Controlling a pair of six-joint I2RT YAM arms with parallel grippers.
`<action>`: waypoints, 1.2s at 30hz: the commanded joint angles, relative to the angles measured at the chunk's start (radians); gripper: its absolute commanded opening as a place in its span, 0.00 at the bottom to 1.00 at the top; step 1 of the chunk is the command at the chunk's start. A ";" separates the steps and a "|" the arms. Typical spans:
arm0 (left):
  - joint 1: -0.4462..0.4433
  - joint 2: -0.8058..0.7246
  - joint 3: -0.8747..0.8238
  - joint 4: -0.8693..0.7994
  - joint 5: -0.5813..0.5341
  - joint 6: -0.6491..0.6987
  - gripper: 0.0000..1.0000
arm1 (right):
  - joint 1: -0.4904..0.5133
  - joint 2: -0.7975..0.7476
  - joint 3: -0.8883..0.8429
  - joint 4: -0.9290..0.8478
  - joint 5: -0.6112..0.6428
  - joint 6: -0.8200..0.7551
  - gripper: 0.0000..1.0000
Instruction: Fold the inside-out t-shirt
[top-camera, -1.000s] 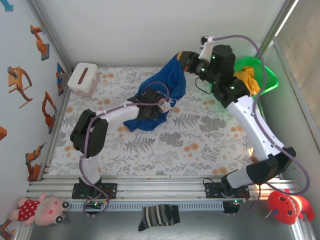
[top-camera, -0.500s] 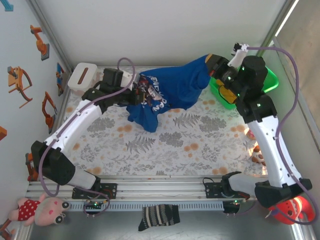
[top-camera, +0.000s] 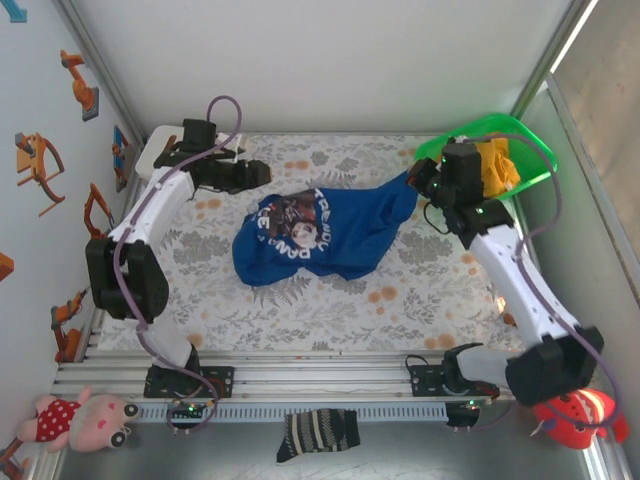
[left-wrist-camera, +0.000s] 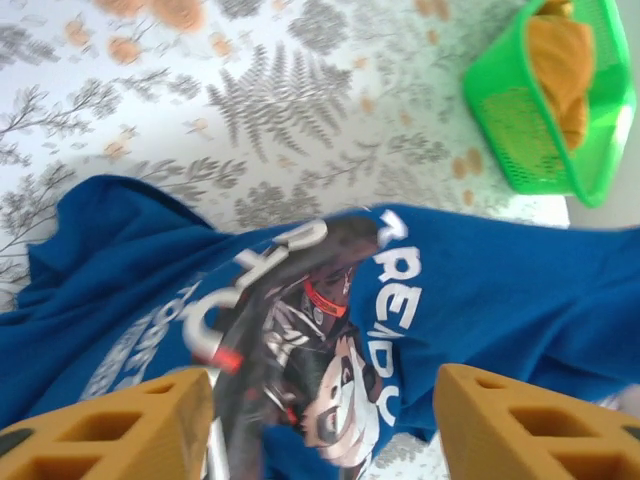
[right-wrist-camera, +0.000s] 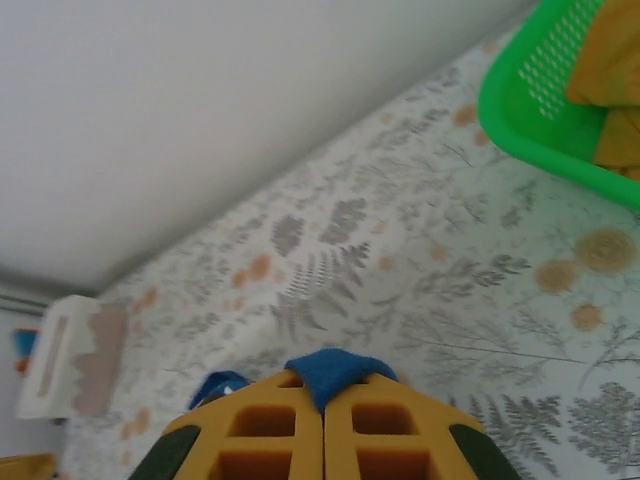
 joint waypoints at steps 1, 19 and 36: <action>-0.003 -0.002 0.016 -0.018 -0.043 -0.036 0.65 | -0.049 0.132 0.060 0.028 -0.073 -0.137 0.41; -0.214 -0.377 -0.555 0.085 -0.447 -0.158 0.81 | 0.402 0.294 0.020 -0.146 -0.172 -0.407 0.59; -0.497 -0.093 -0.396 0.135 -0.814 0.214 0.87 | 0.394 0.266 -0.072 -0.145 -0.060 -0.287 0.58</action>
